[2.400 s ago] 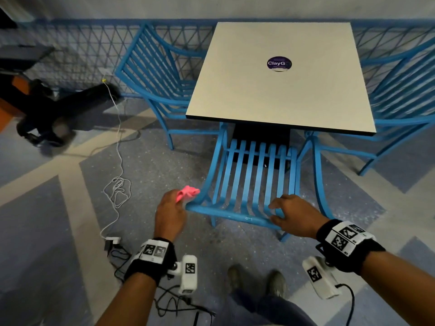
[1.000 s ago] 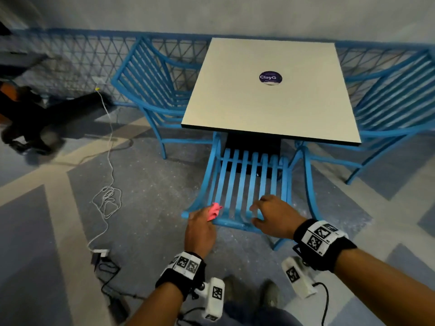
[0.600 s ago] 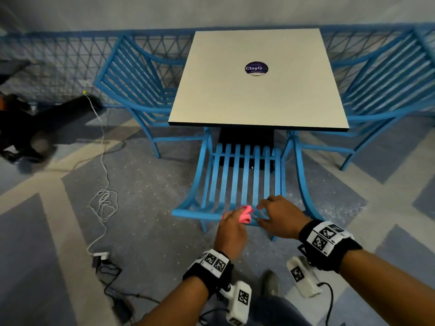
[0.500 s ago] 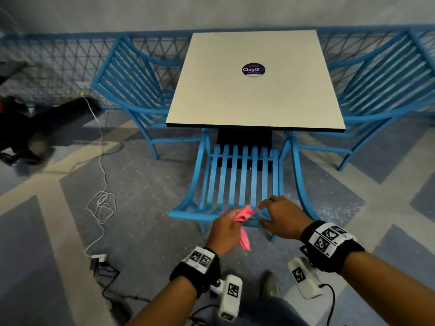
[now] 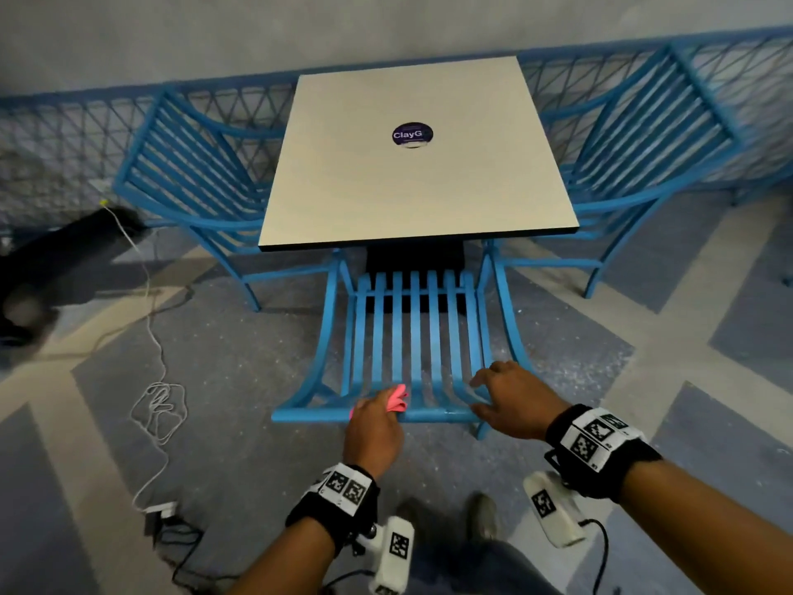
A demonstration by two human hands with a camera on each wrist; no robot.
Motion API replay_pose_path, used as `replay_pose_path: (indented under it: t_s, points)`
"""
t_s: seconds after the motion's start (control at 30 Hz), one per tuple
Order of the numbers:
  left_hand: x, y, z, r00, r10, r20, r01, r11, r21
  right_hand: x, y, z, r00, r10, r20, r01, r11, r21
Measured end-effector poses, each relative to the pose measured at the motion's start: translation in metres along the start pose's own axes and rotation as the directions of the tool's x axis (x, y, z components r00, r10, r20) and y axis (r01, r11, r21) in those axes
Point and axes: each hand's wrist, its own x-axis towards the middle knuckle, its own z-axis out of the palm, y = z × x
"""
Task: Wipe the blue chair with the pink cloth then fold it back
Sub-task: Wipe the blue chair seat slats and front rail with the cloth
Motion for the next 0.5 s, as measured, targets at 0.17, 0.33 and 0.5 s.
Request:
replay_pose_path:
  t_s: [0.17,0.33,0.5]
  points:
    - [0.004,0.029,0.039,0.997,0.055,0.048,-0.056,0.998,0.03,-0.005,0.02,-0.002,0.999,0.041,-0.005,-0.041,0.999,-0.004]
    - [0.002,0.057,0.067,0.984,0.112,0.136,-0.119,0.992,0.049,-0.016,0.036,0.0,0.998,0.063,0.003,-0.063,0.997,0.036]
    - [-0.007,0.091,0.091,0.954,0.189,0.232,-0.183,0.982,-0.047,-0.026,0.055,0.001,0.996,0.091,-0.009,-0.091,0.994,0.067]
